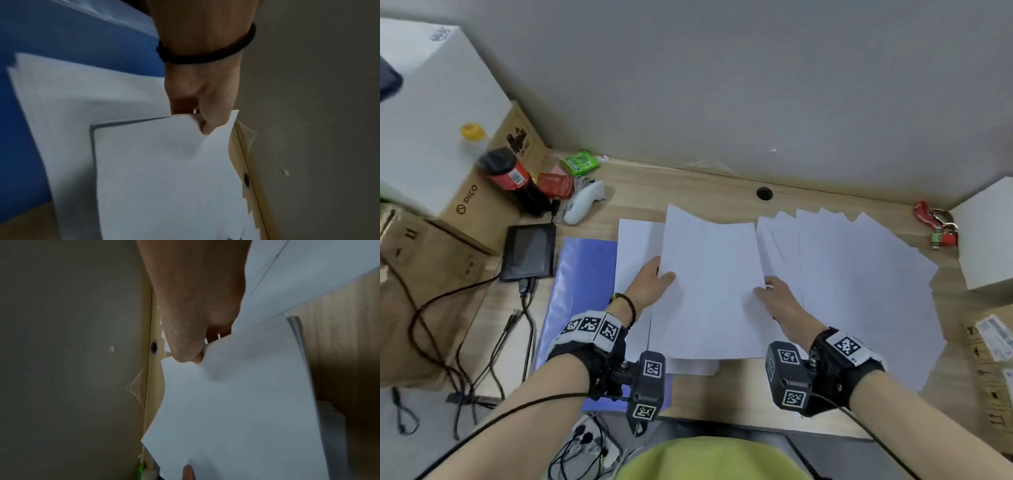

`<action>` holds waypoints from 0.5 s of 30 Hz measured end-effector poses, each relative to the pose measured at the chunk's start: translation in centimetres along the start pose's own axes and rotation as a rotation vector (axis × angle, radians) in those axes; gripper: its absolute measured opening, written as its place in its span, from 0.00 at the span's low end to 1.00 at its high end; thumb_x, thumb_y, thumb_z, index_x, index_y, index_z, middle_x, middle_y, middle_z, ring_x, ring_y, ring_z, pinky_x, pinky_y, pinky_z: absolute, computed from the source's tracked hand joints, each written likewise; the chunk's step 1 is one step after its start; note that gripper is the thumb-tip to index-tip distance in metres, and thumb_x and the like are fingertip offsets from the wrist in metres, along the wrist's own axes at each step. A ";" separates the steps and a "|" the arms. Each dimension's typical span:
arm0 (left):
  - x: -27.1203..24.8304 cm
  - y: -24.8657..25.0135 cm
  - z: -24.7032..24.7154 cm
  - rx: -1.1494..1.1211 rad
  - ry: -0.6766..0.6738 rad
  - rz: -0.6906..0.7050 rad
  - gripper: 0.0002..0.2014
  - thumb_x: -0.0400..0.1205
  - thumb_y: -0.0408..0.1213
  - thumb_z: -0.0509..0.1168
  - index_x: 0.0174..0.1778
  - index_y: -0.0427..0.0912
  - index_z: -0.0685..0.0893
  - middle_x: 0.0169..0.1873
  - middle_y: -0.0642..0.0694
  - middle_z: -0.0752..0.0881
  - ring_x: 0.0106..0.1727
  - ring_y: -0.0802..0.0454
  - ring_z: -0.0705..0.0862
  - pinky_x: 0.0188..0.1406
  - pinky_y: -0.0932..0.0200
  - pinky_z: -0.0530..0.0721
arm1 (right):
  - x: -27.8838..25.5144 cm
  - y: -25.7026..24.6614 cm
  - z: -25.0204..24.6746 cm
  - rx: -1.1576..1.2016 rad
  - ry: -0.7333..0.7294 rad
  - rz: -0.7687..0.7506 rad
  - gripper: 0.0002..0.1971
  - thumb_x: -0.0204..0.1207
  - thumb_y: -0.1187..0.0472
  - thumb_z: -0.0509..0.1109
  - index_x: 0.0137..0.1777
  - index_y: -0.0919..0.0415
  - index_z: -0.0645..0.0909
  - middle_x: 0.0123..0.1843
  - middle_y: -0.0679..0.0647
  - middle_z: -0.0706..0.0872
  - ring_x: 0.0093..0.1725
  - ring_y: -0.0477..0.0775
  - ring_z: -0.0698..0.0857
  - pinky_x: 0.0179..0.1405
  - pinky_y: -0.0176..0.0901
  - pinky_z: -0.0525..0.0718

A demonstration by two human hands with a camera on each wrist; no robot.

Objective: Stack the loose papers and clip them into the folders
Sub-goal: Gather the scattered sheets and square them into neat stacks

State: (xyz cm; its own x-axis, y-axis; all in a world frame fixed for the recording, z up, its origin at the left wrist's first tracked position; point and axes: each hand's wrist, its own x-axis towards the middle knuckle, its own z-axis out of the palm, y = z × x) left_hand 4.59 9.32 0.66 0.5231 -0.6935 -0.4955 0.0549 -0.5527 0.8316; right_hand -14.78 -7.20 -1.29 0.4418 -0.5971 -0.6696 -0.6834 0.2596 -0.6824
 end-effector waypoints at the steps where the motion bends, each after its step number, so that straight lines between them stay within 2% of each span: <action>1: -0.3 -1.0 -0.7 0.016 0.012 -0.029 0.17 0.87 0.33 0.57 0.73 0.43 0.72 0.67 0.49 0.79 0.64 0.51 0.79 0.57 0.62 0.76 | 0.0 0.0 1.1 -0.019 -0.036 0.002 0.14 0.81 0.62 0.59 0.66 0.59 0.72 0.58 0.56 0.81 0.45 0.52 0.79 0.35 0.38 0.73; 3: -0.6 -2.7 -2.1 0.037 0.076 -0.080 0.19 0.87 0.33 0.57 0.75 0.43 0.70 0.68 0.48 0.78 0.66 0.50 0.78 0.59 0.59 0.75 | 0.2 -0.1 3.1 -0.038 -0.108 0.023 0.10 0.80 0.63 0.60 0.59 0.54 0.75 0.55 0.54 0.83 0.51 0.55 0.83 0.47 0.45 0.83; 4: -0.5 -3.5 -2.7 0.052 0.123 -0.095 0.20 0.86 0.32 0.57 0.76 0.43 0.70 0.69 0.48 0.77 0.66 0.49 0.77 0.59 0.58 0.75 | 0.3 -0.1 3.9 -0.052 -0.141 0.034 0.10 0.79 0.62 0.60 0.57 0.52 0.77 0.55 0.54 0.85 0.54 0.57 0.84 0.55 0.50 0.84; 6: -0.1 -4.8 -4.0 0.160 0.222 -0.127 0.24 0.85 0.31 0.57 0.78 0.44 0.67 0.73 0.44 0.73 0.73 0.43 0.72 0.67 0.53 0.72 | 0.4 -0.3 5.2 -0.074 -0.239 0.044 0.13 0.78 0.59 0.58 0.60 0.56 0.78 0.58 0.55 0.86 0.57 0.59 0.84 0.60 0.54 0.82; 7: 0.1 -5.4 -4.5 0.224 0.244 -0.166 0.27 0.84 0.32 0.57 0.81 0.44 0.63 0.77 0.43 0.67 0.78 0.40 0.65 0.74 0.48 0.68 | 0.4 -0.4 5.7 -0.082 -0.287 0.047 0.15 0.79 0.57 0.57 0.62 0.59 0.77 0.59 0.55 0.85 0.58 0.58 0.83 0.62 0.53 0.80; 9: 0.3 -6.1 -5.0 0.215 0.203 -0.251 0.33 0.85 0.35 0.58 0.85 0.43 0.51 0.83 0.45 0.54 0.84 0.41 0.53 0.80 0.42 0.60 | 0.4 -0.7 6.3 -0.093 -0.333 0.067 0.17 0.83 0.53 0.56 0.67 0.60 0.72 0.64 0.51 0.80 0.63 0.54 0.79 0.71 0.55 0.75; 10: 0.3 -6.4 -5.1 0.181 0.161 -0.254 0.35 0.85 0.37 0.58 0.85 0.45 0.48 0.84 0.47 0.52 0.85 0.43 0.51 0.81 0.41 0.59 | 0.5 -0.8 6.5 -0.075 -0.335 0.085 0.20 0.83 0.50 0.56 0.72 0.57 0.68 0.67 0.49 0.77 0.67 0.53 0.76 0.74 0.57 0.72; 13: 0.8 -7.2 -4.9 0.144 0.115 -0.190 0.36 0.79 0.42 0.60 0.84 0.51 0.55 0.81 0.48 0.62 0.82 0.43 0.60 0.78 0.39 0.66 | 0.5 -1.1 6.5 0.007 -0.314 0.136 0.23 0.84 0.50 0.58 0.77 0.53 0.63 0.74 0.48 0.73 0.73 0.53 0.73 0.75 0.56 0.69; 15: 1.2 -7.6 -4.8 0.151 0.131 -0.180 0.33 0.80 0.38 0.60 0.83 0.50 0.59 0.80 0.47 0.66 0.80 0.43 0.64 0.76 0.40 0.68 | 0.8 -0.9 6.5 0.016 -0.310 0.133 0.24 0.83 0.51 0.60 0.77 0.53 0.64 0.74 0.50 0.75 0.72 0.53 0.74 0.75 0.56 0.70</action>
State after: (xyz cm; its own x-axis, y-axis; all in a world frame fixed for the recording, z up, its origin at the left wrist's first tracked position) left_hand 8.85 14.92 -5.04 0.6227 -0.5172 -0.5872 0.0352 -0.7312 0.6813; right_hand -10.03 -3.02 -3.14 0.5068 -0.2986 -0.8087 -0.7389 0.3328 -0.5859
